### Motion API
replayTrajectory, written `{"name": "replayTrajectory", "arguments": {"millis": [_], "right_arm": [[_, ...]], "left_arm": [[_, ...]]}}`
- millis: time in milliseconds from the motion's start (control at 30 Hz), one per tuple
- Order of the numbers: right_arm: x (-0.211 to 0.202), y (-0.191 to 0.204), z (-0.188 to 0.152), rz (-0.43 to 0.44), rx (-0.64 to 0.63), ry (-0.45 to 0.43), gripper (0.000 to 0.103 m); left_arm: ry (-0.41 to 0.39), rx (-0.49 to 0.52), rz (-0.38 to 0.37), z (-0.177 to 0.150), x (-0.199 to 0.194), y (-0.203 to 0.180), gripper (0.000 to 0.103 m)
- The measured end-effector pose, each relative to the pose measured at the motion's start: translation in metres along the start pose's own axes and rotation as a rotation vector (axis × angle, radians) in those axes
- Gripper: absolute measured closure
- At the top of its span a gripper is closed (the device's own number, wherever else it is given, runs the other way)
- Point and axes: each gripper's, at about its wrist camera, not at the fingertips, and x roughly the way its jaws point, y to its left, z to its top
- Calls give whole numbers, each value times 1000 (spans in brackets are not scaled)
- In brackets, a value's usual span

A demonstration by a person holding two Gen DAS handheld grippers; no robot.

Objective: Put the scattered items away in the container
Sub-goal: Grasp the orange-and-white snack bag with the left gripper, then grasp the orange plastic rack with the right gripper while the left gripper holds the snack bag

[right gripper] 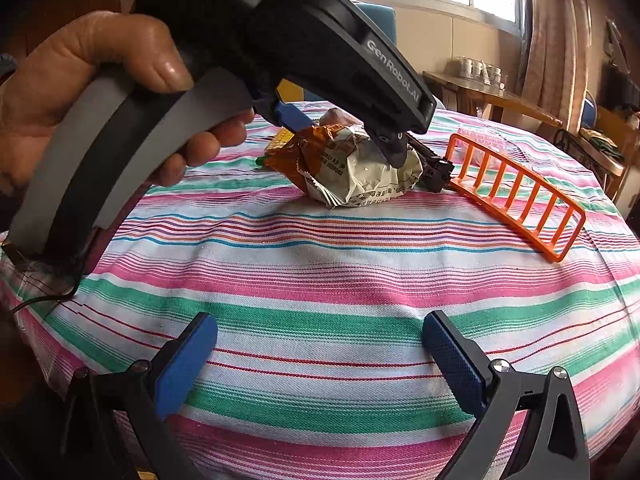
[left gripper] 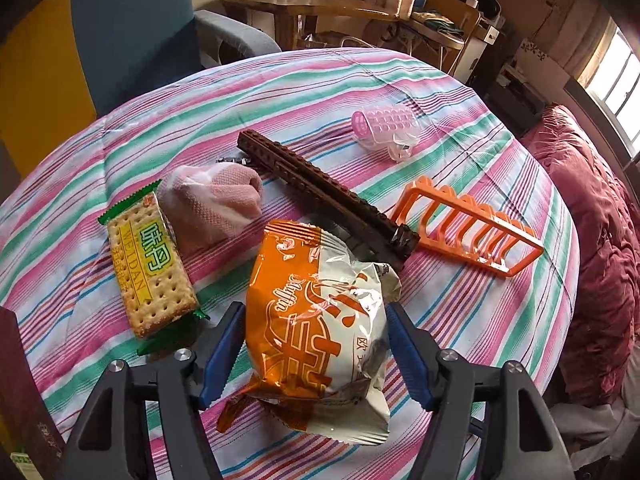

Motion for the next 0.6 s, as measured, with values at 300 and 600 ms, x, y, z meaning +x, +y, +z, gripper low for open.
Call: {"name": "replayTrajectory", "arguments": {"millis": [300,600], "right_arm": [[1,0,1,-7,5,-1,0],[3,1,7,-7,-10,56,0]], "left_arm": [[-39,-40,31,-37,-18,10,39],[-54,-161,54,-100,-51,28,36]]}}
